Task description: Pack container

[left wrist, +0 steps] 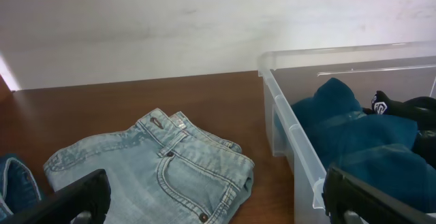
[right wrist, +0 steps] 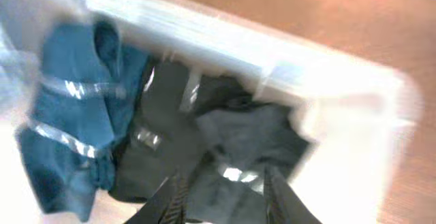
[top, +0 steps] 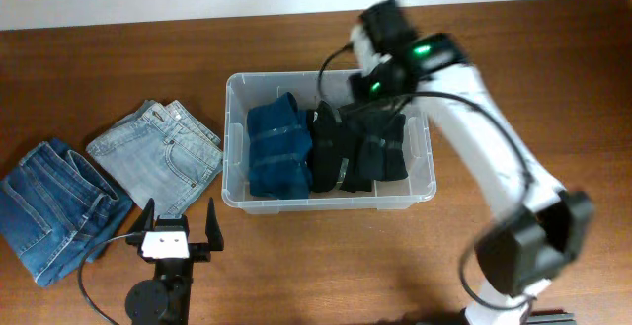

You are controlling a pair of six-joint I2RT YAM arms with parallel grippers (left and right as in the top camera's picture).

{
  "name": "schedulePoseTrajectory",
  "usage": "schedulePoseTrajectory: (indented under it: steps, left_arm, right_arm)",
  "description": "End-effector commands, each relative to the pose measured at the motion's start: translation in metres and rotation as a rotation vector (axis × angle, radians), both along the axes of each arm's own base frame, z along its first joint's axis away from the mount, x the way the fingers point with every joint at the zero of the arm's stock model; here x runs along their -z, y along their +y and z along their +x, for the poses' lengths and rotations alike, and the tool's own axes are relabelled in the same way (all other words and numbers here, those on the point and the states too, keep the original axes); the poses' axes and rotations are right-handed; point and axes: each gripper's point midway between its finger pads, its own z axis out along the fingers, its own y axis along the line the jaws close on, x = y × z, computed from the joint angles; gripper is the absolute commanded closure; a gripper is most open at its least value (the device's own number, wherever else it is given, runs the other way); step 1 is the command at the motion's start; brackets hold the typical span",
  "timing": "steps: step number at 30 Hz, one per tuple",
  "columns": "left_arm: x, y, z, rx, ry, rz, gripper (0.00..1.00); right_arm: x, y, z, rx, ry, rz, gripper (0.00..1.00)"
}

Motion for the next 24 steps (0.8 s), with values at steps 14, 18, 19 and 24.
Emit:
schedulePoseTrajectory:
  steps: [14,18,19,24]
  left_arm:
    - [0.002,0.001,0.000,-0.002,-0.001,0.009,0.01]
    - [0.002,0.001,0.000,-0.002,-0.001,0.009,0.01]
    - [0.002,0.001,0.000,-0.002,-0.001,0.009,0.00]
    - [0.001,0.001,0.000,-0.002,-0.004,0.009,0.01]
  right_arm:
    - [-0.073,-0.239,-0.038,0.580,-0.047,-0.030,0.02]
    - [-0.072,-0.265,-0.044,0.646,-0.044,-0.032,0.01]
    - [-0.072,-0.269,-0.045,0.658,-0.044,-0.032,0.01]
    - [-0.072,-0.281,-0.050,0.690,-0.043,-0.033,0.02]
